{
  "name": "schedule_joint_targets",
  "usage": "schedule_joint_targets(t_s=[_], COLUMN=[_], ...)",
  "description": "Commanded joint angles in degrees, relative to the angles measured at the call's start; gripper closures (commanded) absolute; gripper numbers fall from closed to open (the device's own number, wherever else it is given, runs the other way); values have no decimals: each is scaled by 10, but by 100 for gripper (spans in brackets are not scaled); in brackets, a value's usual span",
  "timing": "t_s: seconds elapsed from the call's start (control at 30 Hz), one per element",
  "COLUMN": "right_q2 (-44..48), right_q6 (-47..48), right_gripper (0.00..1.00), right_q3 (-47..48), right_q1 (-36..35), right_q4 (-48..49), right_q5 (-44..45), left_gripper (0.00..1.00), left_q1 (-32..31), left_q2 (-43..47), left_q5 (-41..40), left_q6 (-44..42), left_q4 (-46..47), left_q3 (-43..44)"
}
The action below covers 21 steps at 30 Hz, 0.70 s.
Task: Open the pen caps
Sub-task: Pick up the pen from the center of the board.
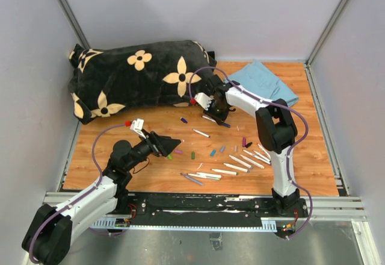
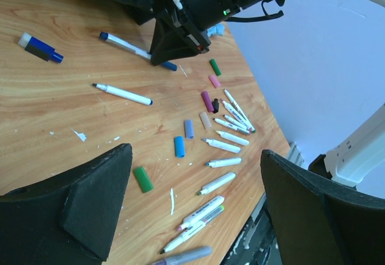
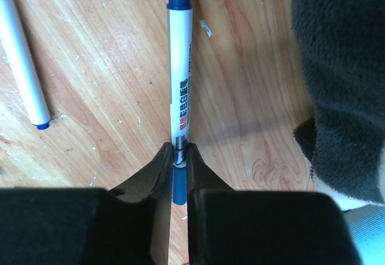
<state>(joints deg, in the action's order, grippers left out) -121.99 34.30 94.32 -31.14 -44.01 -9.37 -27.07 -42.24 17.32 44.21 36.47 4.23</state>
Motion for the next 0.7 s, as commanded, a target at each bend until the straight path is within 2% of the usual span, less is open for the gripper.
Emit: schedule_joint_targets(t_s=[0.0, 0.67], right_q2=[50, 112], right_q6=[-2, 14], right_gripper=[99, 99], right_q3=[-20, -63], right_q1=[1, 11], right_q4=[28, 44], right_q5=[-33, -136], left_gripper=[9, 9], left_q1=[4, 3], left_q2=[-1, -13], left_q5=[18, 32], left_q6=[2, 10], left_q4=[31, 67], left_q3=[-6, -9])
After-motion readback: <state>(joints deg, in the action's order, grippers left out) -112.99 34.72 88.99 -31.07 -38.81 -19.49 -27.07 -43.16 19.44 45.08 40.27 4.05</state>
